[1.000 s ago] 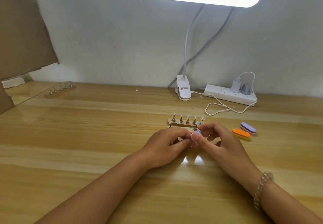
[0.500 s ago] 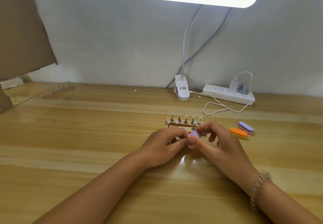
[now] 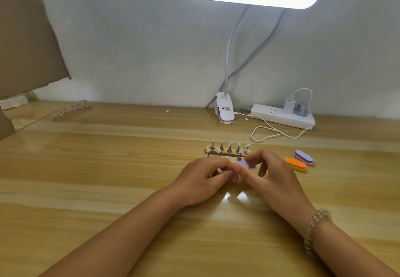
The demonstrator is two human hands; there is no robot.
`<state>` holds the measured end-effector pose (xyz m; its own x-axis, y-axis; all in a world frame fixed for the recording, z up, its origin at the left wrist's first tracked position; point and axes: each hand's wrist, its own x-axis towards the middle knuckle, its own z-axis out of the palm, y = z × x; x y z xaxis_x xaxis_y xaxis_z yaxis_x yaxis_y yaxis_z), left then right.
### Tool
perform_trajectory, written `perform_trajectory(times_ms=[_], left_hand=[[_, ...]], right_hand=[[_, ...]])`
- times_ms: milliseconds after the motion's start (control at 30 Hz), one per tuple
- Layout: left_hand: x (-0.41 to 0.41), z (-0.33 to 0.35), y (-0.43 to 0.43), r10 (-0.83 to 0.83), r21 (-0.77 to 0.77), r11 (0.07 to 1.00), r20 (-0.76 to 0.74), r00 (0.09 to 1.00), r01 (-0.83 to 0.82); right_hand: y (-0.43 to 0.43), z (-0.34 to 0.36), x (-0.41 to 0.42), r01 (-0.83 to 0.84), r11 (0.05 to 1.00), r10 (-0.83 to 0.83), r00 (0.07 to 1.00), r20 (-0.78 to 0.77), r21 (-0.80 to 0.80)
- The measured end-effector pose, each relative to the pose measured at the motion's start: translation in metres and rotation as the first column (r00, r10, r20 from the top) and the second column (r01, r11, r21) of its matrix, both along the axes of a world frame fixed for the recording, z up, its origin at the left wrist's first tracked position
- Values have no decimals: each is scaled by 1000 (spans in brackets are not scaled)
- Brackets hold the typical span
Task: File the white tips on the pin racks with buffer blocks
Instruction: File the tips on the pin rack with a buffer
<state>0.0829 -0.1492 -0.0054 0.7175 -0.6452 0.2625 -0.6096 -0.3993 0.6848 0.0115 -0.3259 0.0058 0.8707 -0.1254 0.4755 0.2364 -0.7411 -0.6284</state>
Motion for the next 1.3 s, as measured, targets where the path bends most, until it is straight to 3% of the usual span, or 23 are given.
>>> perform_trajectory(times_ms=[100, 200, 333, 400, 567, 700, 867, 1033, 1300], left_hand=[[1, -1, 1, -7, -8, 1000, 2, 1000, 7], [-1, -1, 2, -13, -22, 1000, -16, 1000, 12], [1, 0, -1, 16, 11, 1000, 10, 1000, -16], [1, -1, 0, 16, 18, 1000, 20, 1000, -16], [1, -2, 1, 12, -4, 1000, -9, 1000, -13], [2, -2, 0, 10, 7, 1000, 6, 1000, -10], [3, -3, 2, -20, -7, 1000, -4, 1000, 20], [3, -3, 1, -21, -18, 1000, -4, 1000, 21], [2, -3, 2, -26, -23, 999, -19, 999, 25]], right_hand=[[-1, -2, -1, 29, 998, -28, 999, 20, -50], [4, -2, -8, -37, 983, 47, 997, 55, -178], [1, -1, 0, -6, 1000, 6, 1000, -4, -7], [-2, -3, 3, 36, 999, -36, 999, -20, 0], [4, -4, -5, -33, 981, 42, 998, 43, -189], [-1, -1, 1, 7, 1000, -7, 1000, 0, -1], [-4, -5, 0, 57, 997, -56, 998, 16, -53], [-6, -1, 1, 6, 990, 2, 998, -58, 140], [-2, 0, -5, -74, 997, 75, 997, -26, 6]])
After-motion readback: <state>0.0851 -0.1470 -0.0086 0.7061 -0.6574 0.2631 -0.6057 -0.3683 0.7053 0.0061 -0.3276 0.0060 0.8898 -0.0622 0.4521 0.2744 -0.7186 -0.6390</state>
